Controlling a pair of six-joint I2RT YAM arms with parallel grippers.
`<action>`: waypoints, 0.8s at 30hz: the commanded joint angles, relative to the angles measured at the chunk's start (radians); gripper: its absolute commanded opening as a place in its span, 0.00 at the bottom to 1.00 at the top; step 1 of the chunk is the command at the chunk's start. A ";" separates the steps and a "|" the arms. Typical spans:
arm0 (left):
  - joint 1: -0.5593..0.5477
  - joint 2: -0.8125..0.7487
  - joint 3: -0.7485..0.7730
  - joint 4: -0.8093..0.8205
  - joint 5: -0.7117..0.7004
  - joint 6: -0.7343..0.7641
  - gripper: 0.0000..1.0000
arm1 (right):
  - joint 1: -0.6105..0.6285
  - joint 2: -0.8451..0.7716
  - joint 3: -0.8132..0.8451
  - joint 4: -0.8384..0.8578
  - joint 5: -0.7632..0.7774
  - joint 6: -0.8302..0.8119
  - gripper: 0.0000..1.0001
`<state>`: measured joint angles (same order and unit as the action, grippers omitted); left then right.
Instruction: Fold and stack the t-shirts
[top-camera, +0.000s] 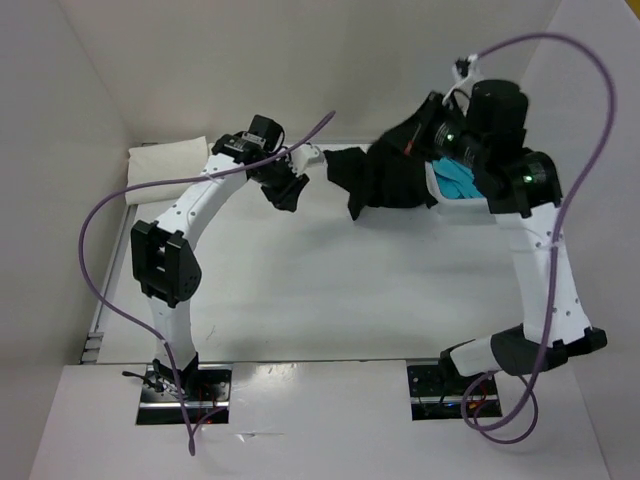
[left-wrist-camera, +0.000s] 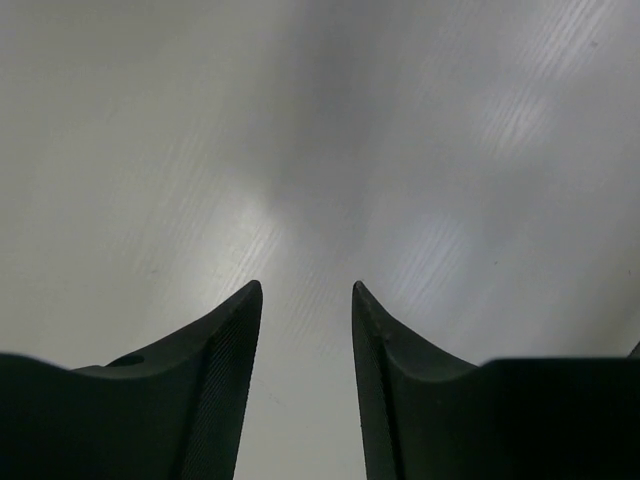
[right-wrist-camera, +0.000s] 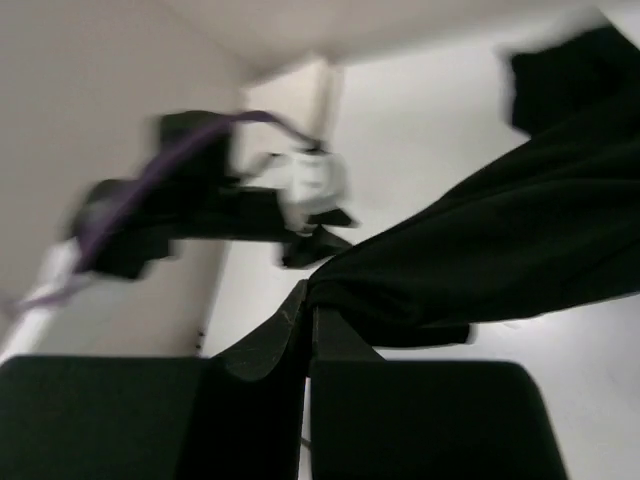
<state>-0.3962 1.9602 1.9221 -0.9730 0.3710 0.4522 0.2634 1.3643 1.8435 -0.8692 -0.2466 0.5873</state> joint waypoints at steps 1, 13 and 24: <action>0.025 -0.014 0.055 0.054 0.046 -0.050 0.49 | 0.074 0.060 0.337 -0.155 0.081 -0.058 0.00; -0.023 -0.078 -0.231 0.111 -0.131 -0.018 0.58 | -0.015 -0.066 -0.133 -0.087 0.201 -0.037 0.00; -0.110 -0.158 -0.493 0.108 -0.215 0.059 0.59 | -0.024 -0.108 -0.386 0.033 0.118 0.017 0.00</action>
<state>-0.4698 1.8580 1.4902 -0.8623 0.1772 0.4767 0.2459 1.2972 1.4578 -0.9264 -0.1108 0.5888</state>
